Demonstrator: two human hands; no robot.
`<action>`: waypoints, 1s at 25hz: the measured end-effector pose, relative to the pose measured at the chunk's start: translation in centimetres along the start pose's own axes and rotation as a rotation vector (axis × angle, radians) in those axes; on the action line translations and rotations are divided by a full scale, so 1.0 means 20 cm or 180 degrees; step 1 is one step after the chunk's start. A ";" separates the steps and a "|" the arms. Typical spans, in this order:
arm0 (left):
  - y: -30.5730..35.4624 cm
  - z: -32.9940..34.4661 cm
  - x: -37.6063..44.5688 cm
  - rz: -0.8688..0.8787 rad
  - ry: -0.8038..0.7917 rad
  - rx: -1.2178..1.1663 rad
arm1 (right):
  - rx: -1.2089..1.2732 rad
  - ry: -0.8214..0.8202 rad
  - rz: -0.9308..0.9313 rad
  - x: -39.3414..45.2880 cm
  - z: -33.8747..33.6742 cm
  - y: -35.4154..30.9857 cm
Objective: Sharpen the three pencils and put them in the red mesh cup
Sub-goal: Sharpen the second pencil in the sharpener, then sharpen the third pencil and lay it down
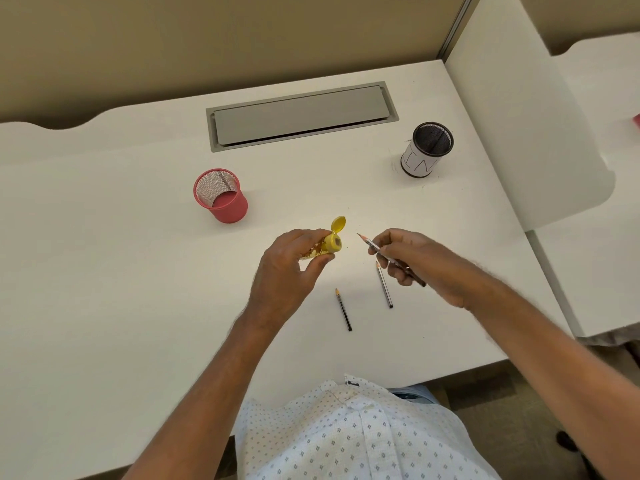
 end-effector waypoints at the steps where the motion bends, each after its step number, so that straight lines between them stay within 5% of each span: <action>1: 0.00 0.01 0.00 -0.0023 0.0016 -0.0046 | 0.0121 0.0333 -0.0036 0.02 0.02 0.06; 4: 0.01 0.04 -0.02 -0.0043 0.0014 -0.0114 | 0.0340 0.1259 -0.0080 0.11 0.06 0.24; 8: 0.03 0.06 -0.05 -0.0112 -0.0022 -0.0165 | -0.0672 0.2078 -0.0091 0.24 0.11 0.41; 15: 0.03 0.05 -0.10 -0.0269 -0.0063 -0.0304 | -0.1939 0.2362 -0.0070 0.44 0.20 0.51; 25: -0.01 0.04 -0.13 -0.0405 -0.0020 -0.0237 | -0.1885 0.2280 -0.0516 0.39 0.26 0.52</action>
Point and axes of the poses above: each hand's wrist, its own x-axis towards the middle knuckle, its own z-axis out of the palm, y = z × x, the point moved 2 cm from there along x, towards the middle knuckle, and after that the axes turned 14 degrees about z, right-handed, at the moved point
